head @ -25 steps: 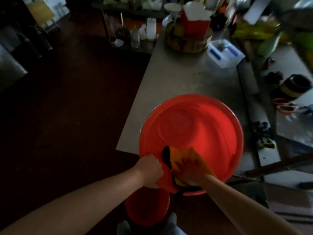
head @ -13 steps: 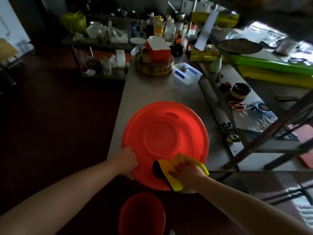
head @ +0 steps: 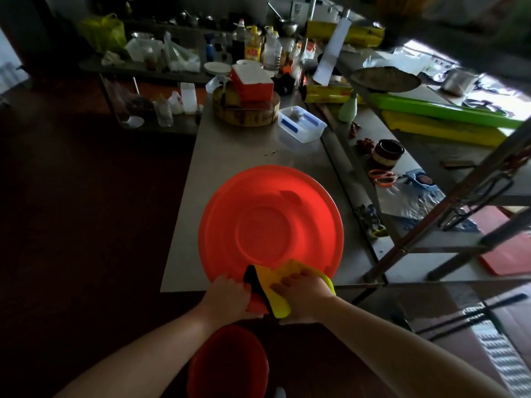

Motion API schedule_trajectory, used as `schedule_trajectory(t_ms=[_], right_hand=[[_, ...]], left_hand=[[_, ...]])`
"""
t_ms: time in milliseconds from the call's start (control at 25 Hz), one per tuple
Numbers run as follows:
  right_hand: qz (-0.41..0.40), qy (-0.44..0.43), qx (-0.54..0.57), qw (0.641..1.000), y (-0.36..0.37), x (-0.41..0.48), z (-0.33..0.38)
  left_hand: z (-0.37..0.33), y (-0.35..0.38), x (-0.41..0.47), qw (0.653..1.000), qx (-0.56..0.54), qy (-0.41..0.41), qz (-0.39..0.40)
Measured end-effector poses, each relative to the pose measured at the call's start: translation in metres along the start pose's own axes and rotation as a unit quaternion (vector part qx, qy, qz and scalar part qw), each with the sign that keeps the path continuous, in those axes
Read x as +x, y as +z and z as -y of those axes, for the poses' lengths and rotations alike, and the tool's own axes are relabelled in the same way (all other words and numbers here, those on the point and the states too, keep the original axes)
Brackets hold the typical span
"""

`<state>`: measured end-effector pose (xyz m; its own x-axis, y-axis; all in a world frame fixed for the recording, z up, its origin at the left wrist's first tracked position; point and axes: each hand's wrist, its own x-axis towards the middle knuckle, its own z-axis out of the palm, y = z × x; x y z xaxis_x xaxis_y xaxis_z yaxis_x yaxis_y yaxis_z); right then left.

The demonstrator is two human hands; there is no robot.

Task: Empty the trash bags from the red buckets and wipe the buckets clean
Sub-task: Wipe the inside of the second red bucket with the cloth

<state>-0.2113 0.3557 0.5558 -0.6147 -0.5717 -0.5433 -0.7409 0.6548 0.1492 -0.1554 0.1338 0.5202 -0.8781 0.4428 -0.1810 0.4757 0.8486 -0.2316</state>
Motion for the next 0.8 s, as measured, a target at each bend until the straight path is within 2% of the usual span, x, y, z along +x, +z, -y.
schedule_trajectory(t_ms=[120,280,400,560,680,800], right_hand=[[0.035,-0.014,-0.041,0.998,-0.001,-0.011,-0.028],[0.036,-0.018,-0.069,0.997,-0.003,-0.015,-0.042],[0.03,-0.024,-0.055,0.998,0.005,-0.012,-0.034],[0.043,-0.014,-0.034,0.998,0.021,-0.014,-0.04],[0.095,0.014,0.019,0.995,0.024,-0.011,-0.036],[0.044,0.041,0.099,0.993,0.034,0.017,-0.016]], left_hand=[[0.02,-0.007,0.003,0.995,0.032,0.064,0.065],[0.063,-0.025,0.011,0.987,0.095,0.071,0.109],[0.04,-0.03,0.016,0.984,0.083,0.043,0.155],[-0.012,-0.025,0.015,0.995,-0.009,0.041,0.09],[-0.023,-0.023,0.021,0.997,-0.018,0.066,0.039],[-0.036,-0.01,0.025,0.995,-0.002,0.064,0.074]])
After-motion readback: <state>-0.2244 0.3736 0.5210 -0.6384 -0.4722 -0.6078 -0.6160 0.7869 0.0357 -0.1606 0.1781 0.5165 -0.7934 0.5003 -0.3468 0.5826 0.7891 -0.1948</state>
